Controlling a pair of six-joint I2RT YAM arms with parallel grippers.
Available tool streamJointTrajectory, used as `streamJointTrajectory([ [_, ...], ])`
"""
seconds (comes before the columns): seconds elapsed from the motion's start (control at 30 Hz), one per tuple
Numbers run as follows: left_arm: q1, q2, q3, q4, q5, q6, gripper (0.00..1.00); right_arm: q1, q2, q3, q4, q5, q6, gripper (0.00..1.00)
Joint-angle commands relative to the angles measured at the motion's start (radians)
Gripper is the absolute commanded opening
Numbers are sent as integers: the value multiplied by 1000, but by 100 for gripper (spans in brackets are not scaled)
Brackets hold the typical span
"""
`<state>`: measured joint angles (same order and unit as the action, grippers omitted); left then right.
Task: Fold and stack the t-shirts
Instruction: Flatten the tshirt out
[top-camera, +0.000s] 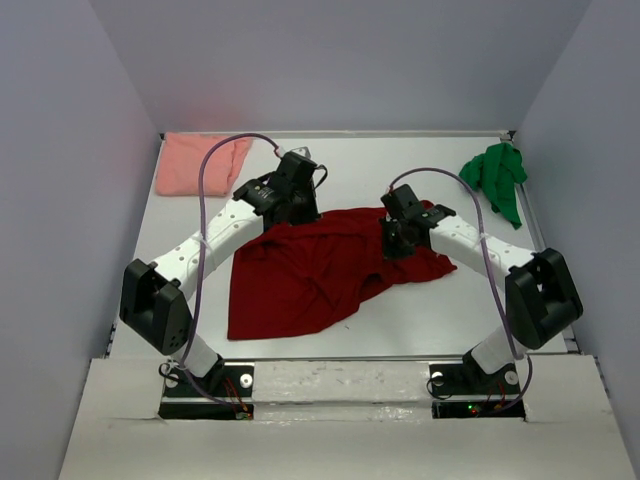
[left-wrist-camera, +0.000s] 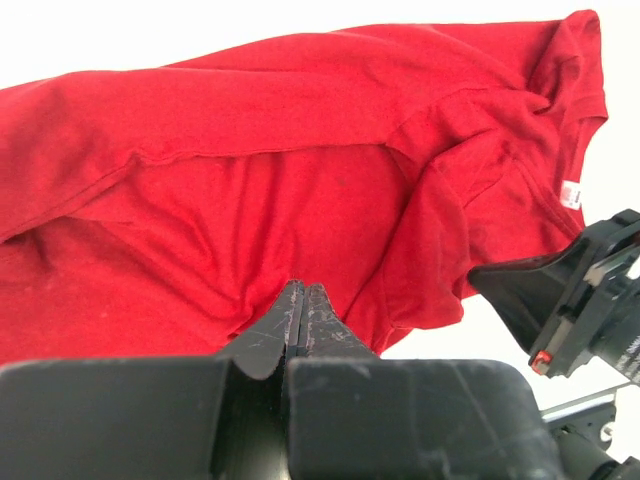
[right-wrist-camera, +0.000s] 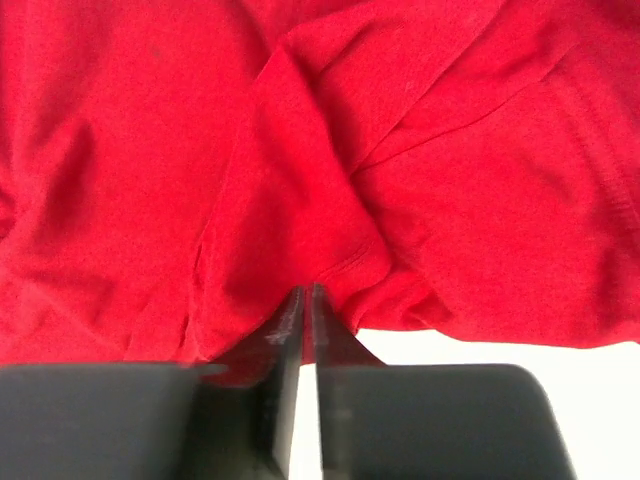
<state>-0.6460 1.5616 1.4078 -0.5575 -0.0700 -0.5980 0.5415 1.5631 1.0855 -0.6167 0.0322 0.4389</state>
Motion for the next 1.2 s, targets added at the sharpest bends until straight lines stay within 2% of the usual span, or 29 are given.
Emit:
streamJointTrajectory([
  [0.0, -4, -55, 37, -30, -54, 32, 0, -15, 58, 111, 29, 110, -20, 32],
  [0.1, -4, -49, 30, -36, -53, 38, 0, -66, 127, 183, 6, 144, -35, 36],
  [0.23, -3, -48, 14, -41, -51, 50, 0, -152, 166, 221, 9, 65, -63, 37],
  [0.7, -3, -38, 17, -15, -31, 58, 0, -152, 117, 114, 63, -110, -83, 36],
  [1.17, -3, -21, 19, -5, -19, 53, 0, -123, 89, 42, 101, -175, -91, 39],
])
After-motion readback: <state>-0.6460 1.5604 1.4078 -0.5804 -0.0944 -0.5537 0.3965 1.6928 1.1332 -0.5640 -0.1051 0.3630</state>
